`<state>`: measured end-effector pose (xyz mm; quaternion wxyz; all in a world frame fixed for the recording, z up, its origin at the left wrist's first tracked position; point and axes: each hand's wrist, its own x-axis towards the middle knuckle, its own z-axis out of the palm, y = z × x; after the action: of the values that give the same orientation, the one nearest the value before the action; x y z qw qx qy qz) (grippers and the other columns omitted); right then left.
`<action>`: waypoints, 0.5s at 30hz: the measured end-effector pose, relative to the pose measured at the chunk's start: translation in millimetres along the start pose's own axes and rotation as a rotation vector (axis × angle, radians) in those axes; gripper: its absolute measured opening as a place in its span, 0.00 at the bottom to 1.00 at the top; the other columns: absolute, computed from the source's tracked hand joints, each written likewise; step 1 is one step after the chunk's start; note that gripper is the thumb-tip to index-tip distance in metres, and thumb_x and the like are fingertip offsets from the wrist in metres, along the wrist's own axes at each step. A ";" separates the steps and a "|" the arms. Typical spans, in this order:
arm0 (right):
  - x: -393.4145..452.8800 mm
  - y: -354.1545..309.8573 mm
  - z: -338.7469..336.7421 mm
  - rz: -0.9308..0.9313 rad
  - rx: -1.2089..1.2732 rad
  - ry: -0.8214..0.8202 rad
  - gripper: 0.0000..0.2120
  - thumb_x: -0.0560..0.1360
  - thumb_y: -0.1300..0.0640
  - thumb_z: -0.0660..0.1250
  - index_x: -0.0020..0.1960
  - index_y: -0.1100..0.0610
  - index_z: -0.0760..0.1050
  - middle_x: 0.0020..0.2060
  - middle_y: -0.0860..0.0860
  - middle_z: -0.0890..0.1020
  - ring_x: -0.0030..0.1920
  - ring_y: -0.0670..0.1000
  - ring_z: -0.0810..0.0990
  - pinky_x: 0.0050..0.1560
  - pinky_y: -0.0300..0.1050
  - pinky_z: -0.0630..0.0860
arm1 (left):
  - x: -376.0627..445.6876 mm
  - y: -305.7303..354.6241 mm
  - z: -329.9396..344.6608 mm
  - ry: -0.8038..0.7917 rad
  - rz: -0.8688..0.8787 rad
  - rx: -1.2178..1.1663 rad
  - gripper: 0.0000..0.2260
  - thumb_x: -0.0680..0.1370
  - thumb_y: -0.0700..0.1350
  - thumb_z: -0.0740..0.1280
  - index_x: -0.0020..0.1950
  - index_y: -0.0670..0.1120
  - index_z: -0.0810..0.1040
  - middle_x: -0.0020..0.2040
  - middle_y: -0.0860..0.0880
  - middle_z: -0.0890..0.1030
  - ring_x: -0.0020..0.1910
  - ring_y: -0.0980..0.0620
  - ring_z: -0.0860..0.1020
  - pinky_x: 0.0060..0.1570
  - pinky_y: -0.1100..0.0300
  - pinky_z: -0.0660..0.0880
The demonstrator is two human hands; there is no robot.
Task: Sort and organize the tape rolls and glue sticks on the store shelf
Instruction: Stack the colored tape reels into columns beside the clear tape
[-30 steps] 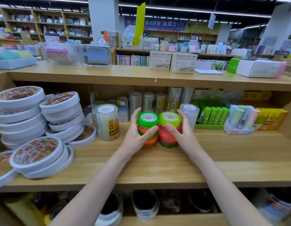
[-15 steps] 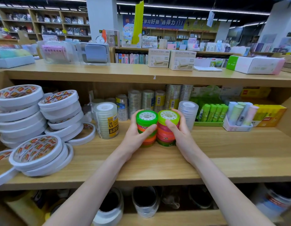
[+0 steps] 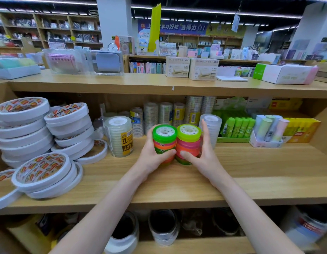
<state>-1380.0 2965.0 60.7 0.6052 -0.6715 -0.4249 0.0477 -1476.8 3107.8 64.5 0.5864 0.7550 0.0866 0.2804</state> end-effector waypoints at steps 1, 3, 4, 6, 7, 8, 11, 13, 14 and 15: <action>-0.2 2.1 -0.8 -0.040 -0.090 -0.012 0.45 0.68 0.56 0.73 0.72 0.37 0.47 0.70 0.50 0.63 0.69 0.46 0.66 0.68 0.44 0.65 | -0.1 -0.5 -0.5 0.004 0.001 0.006 0.36 0.69 0.36 0.74 0.68 0.53 0.58 0.59 0.54 0.74 0.57 0.61 0.75 0.56 0.67 0.73; 0.4 5.2 -1.8 -0.088 -0.214 -0.011 0.44 0.66 0.55 0.74 0.72 0.39 0.51 0.68 0.48 0.64 0.68 0.48 0.66 0.69 0.50 0.65 | 0.3 -1.8 -1.1 0.024 0.005 0.023 0.36 0.69 0.35 0.74 0.68 0.53 0.59 0.59 0.52 0.74 0.57 0.60 0.75 0.58 0.66 0.73; 1.1 5.6 -2.0 -0.098 -0.237 0.000 0.42 0.66 0.56 0.75 0.71 0.40 0.54 0.67 0.48 0.65 0.67 0.48 0.66 0.68 0.52 0.66 | 0.7 -2.6 -1.8 0.035 0.004 0.030 0.36 0.68 0.35 0.74 0.68 0.54 0.59 0.61 0.50 0.74 0.58 0.58 0.75 0.59 0.64 0.73; 1.8 4.5 -1.5 -0.096 -0.255 0.032 0.40 0.65 0.57 0.76 0.69 0.43 0.56 0.66 0.48 0.66 0.66 0.49 0.67 0.67 0.54 0.67 | 1.5 -3.5 -2.8 0.047 -0.001 0.042 0.38 0.68 0.36 0.75 0.69 0.55 0.57 0.64 0.47 0.72 0.61 0.54 0.74 0.62 0.58 0.71; 1.6 3.7 -1.5 -0.097 -0.266 0.046 0.40 0.65 0.58 0.76 0.69 0.44 0.57 0.66 0.48 0.67 0.66 0.49 0.68 0.66 0.53 0.68 | 1.8 -3.6 -2.9 0.046 -0.006 0.046 0.40 0.67 0.36 0.76 0.70 0.56 0.56 0.65 0.47 0.71 0.62 0.53 0.73 0.63 0.56 0.71; 1.6 3.7 -1.3 -0.099 -0.281 0.063 0.40 0.65 0.58 0.76 0.69 0.46 0.57 0.66 0.49 0.67 0.66 0.49 0.68 0.66 0.53 0.68 | 1.7 -2.9 -2.7 0.039 -0.011 0.051 0.42 0.67 0.36 0.76 0.71 0.56 0.54 0.65 0.48 0.71 0.62 0.53 0.73 0.63 0.56 0.70; 1.3 2.7 -0.4 -0.102 -0.321 0.094 0.41 0.65 0.60 0.76 0.71 0.49 0.57 0.67 0.50 0.67 0.66 0.49 0.68 0.66 0.53 0.68 | 0.6 -1.1 -2.1 0.007 -0.014 0.068 0.43 0.67 0.36 0.75 0.73 0.55 0.54 0.62 0.52 0.73 0.58 0.59 0.74 0.60 0.65 0.71; -1.2 1.7 0.1 -0.111 -0.336 0.064 0.43 0.66 0.58 0.76 0.72 0.48 0.55 0.67 0.49 0.66 0.66 0.48 0.67 0.67 0.50 0.66 | -0.6 -1.1 -2.6 -0.003 -0.015 0.095 0.40 0.68 0.36 0.75 0.70 0.54 0.56 0.59 0.54 0.73 0.56 0.65 0.73 0.54 0.73 0.71; -3.0 1.6 -0.4 -0.109 -0.338 0.041 0.44 0.66 0.56 0.76 0.73 0.47 0.53 0.68 0.49 0.65 0.67 0.46 0.66 0.68 0.48 0.65 | -1.4 -1.6 -3.4 0.007 -0.013 0.109 0.39 0.68 0.36 0.75 0.69 0.54 0.57 0.59 0.54 0.73 0.55 0.65 0.73 0.52 0.76 0.70; -5.5 1.2 -1.8 -0.100 -0.335 0.023 0.46 0.66 0.52 0.76 0.74 0.46 0.50 0.68 0.47 0.64 0.67 0.45 0.65 0.68 0.44 0.64 | -2.3 -1.9 -4.5 0.027 -0.010 0.122 0.38 0.67 0.36 0.75 0.69 0.54 0.58 0.59 0.53 0.73 0.55 0.65 0.73 0.51 0.77 0.70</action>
<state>-1381.8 2960.3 57.7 0.4911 -0.7415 -0.4529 -0.0617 -1480.7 3111.1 62.7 0.5394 0.7851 0.1152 0.2816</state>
